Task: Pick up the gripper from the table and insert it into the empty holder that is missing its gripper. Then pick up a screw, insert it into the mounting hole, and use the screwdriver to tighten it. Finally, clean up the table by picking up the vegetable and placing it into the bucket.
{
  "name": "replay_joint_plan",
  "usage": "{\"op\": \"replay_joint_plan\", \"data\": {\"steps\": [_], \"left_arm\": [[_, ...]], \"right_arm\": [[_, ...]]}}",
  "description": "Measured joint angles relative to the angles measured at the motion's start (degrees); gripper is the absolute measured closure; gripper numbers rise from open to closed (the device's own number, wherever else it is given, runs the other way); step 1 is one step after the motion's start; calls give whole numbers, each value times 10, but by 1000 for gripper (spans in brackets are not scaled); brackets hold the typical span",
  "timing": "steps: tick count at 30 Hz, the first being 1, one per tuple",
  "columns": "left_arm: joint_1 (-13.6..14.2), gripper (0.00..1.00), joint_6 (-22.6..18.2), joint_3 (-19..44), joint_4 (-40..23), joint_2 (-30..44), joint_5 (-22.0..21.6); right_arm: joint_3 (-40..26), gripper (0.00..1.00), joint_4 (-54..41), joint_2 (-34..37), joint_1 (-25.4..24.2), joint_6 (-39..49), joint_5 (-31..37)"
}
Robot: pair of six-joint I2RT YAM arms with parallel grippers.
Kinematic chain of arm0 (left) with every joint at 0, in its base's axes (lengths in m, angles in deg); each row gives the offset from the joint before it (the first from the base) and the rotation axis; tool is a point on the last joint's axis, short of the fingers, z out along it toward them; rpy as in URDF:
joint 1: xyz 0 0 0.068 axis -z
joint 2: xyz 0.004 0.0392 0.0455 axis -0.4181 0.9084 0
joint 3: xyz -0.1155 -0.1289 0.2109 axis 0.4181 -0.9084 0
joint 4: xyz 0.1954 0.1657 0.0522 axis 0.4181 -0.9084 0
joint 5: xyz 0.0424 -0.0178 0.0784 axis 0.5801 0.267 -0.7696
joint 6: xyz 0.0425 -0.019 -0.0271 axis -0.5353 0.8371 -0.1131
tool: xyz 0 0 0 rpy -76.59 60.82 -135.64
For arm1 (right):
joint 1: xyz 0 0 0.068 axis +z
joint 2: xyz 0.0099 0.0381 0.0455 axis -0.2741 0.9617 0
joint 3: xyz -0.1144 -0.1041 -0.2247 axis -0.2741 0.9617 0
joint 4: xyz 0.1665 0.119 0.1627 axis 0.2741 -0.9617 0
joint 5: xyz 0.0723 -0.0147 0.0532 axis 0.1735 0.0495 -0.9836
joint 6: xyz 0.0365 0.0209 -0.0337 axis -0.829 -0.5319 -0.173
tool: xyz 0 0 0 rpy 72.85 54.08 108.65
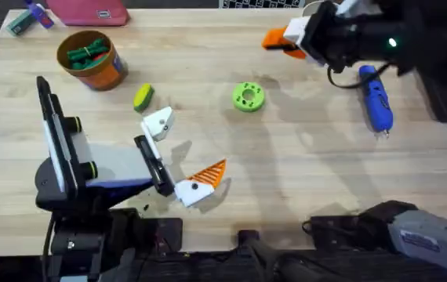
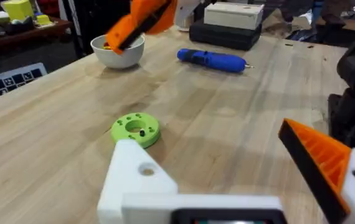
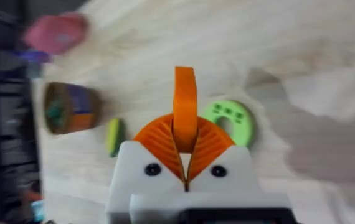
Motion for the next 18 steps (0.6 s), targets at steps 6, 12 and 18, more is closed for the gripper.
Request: {"op": "replay_joint_plan", "data": {"steps": [6, 12, 18], "left_arm": [[0, 16, 0, 0, 0, 0, 1], [0, 15, 0, 0, 0, 0, 2], [0, 16, 0, 0, 0, 0, 2]], "right_arm": [[142, 991, 255, -81, -10, -8, -134], [246, 991, 407, -90, -25, -51, -269], [303, 991, 435, -71, -39, -58, -397]]}}
